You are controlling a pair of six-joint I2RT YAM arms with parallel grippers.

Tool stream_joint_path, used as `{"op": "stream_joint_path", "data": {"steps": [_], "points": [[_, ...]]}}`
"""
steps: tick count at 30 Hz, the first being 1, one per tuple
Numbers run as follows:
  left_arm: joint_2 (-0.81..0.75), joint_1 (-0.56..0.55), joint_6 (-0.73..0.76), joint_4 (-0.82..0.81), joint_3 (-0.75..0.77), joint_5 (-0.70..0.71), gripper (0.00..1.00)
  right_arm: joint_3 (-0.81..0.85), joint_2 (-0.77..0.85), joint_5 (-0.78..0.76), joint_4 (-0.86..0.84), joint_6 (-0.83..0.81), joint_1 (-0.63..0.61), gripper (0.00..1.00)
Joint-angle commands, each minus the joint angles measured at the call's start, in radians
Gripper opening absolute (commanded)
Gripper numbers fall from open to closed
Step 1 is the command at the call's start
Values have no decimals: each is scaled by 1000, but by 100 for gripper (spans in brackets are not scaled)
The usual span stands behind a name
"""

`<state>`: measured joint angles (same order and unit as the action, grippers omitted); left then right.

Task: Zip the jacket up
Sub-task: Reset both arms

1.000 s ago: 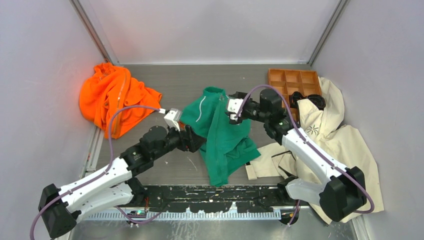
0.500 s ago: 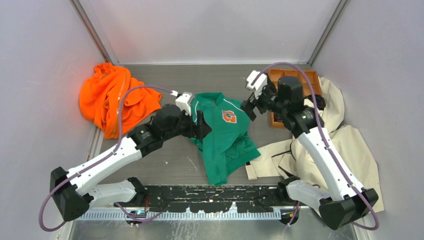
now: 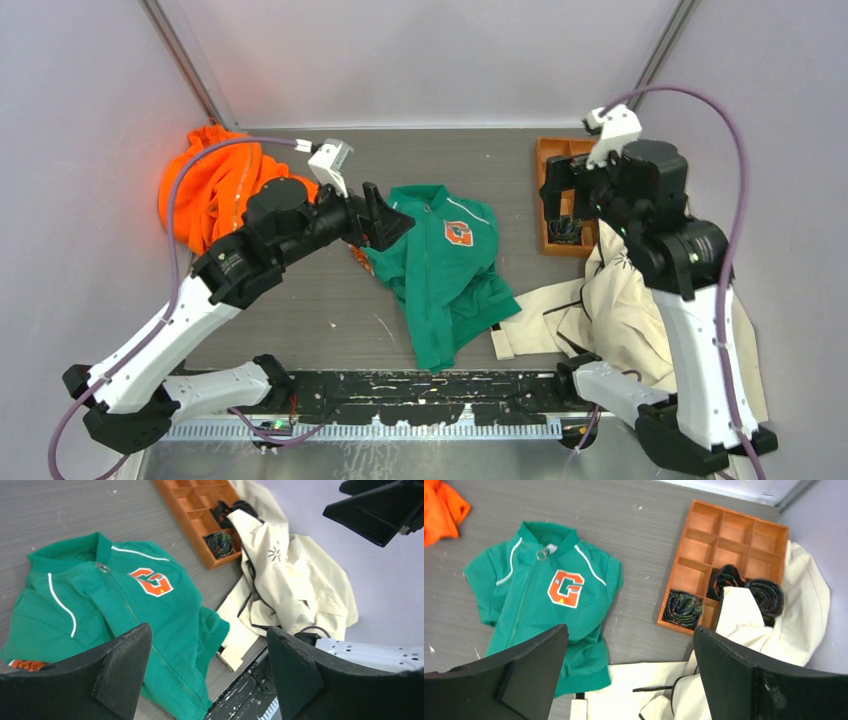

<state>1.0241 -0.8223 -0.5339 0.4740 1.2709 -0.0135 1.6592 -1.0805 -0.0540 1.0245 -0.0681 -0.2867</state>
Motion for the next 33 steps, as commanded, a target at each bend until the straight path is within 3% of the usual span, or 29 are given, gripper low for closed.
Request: {"op": "stream_joint_path", "data": {"steps": [1,5,12,33], "points": [[-20,5,19,52,78,-66,85,40,123,-140,0,150,33,100],[-57,5,-18,-9,33,-80,91,34,193,-192,-42,206,62,100],[-106,5,-92,-107,-52,-92,100,30,245,-151,-49,241,93,100],[-163,4,-140,-110,-185,-48,99,-84,276,-70,-69,195,115,100]]}}
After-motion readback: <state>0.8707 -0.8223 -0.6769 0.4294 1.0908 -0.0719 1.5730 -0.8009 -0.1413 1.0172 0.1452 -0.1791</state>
